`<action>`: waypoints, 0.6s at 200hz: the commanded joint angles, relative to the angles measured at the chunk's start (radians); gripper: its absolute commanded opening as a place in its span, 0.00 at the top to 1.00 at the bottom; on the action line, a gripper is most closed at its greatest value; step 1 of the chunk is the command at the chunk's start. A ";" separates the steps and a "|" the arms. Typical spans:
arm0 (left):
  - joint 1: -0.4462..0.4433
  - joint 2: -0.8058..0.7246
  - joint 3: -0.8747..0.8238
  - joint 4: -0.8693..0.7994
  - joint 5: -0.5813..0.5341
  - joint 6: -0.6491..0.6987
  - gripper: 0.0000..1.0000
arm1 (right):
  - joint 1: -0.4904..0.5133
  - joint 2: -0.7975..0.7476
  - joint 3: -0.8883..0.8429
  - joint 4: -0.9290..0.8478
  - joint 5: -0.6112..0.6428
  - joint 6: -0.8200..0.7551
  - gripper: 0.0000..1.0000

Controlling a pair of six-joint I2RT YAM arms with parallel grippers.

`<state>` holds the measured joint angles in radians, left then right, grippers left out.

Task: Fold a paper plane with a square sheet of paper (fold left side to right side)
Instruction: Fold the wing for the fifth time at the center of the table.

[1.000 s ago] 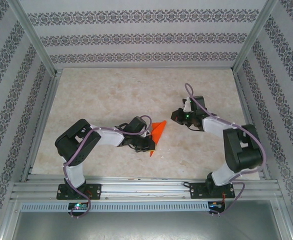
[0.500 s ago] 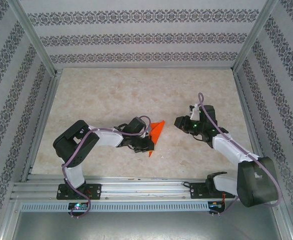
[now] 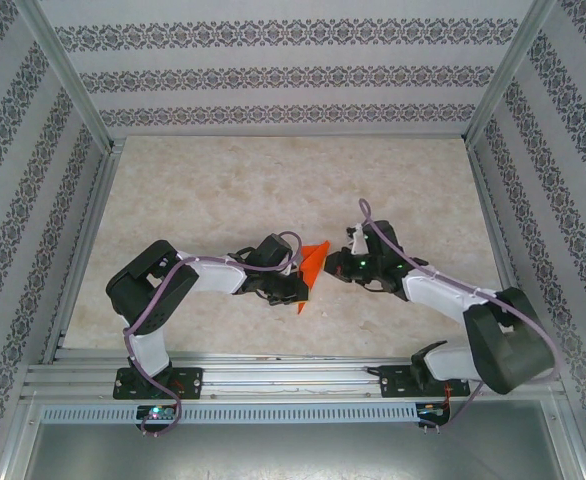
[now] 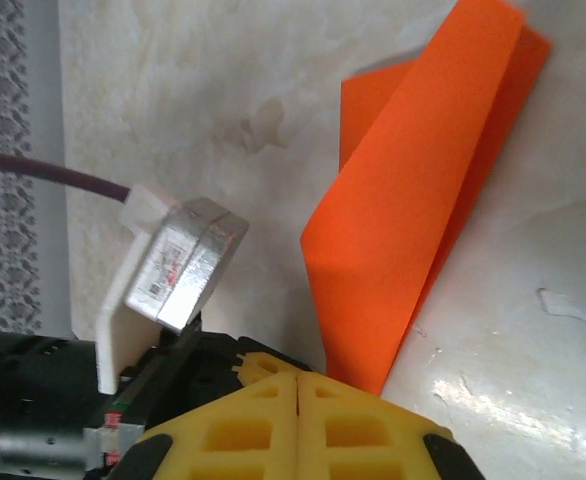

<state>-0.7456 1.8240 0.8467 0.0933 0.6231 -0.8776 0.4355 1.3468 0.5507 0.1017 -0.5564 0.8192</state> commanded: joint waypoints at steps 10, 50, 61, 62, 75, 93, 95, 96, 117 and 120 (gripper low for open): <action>-0.014 0.011 -0.022 -0.120 -0.063 0.005 1.00 | 0.046 0.071 0.069 0.074 0.031 0.024 1.00; -0.015 0.014 -0.018 -0.125 -0.063 0.007 1.00 | 0.092 0.151 0.104 0.113 0.047 0.034 1.00; -0.017 0.014 -0.018 -0.124 -0.063 0.008 1.00 | 0.099 0.173 0.112 0.127 0.047 0.038 1.00; -0.017 0.015 -0.018 -0.124 -0.063 0.008 1.00 | 0.100 0.174 0.112 0.128 0.047 0.039 1.00; -0.018 0.016 -0.018 -0.125 -0.063 0.007 1.00 | 0.109 0.201 0.122 0.145 0.044 0.043 1.00; -0.018 0.015 -0.016 -0.125 -0.063 0.008 1.00 | 0.119 0.235 0.135 0.151 0.048 0.046 1.00; -0.018 0.016 -0.016 -0.126 -0.062 0.008 1.00 | 0.120 0.237 0.136 0.151 0.049 0.047 1.00; -0.018 0.015 -0.016 -0.126 -0.063 0.008 1.00 | 0.121 0.238 0.136 0.151 0.050 0.047 1.00; -0.019 0.015 -0.018 -0.126 -0.065 0.007 1.00 | 0.124 0.262 0.133 0.153 0.067 0.057 1.00; -0.020 0.015 -0.018 -0.126 -0.065 0.007 1.00 | 0.124 0.265 0.131 0.153 0.069 0.058 1.00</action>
<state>-0.7471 1.8240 0.8474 0.0898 0.6197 -0.8825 0.5461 1.5841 0.6617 0.2256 -0.5167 0.8619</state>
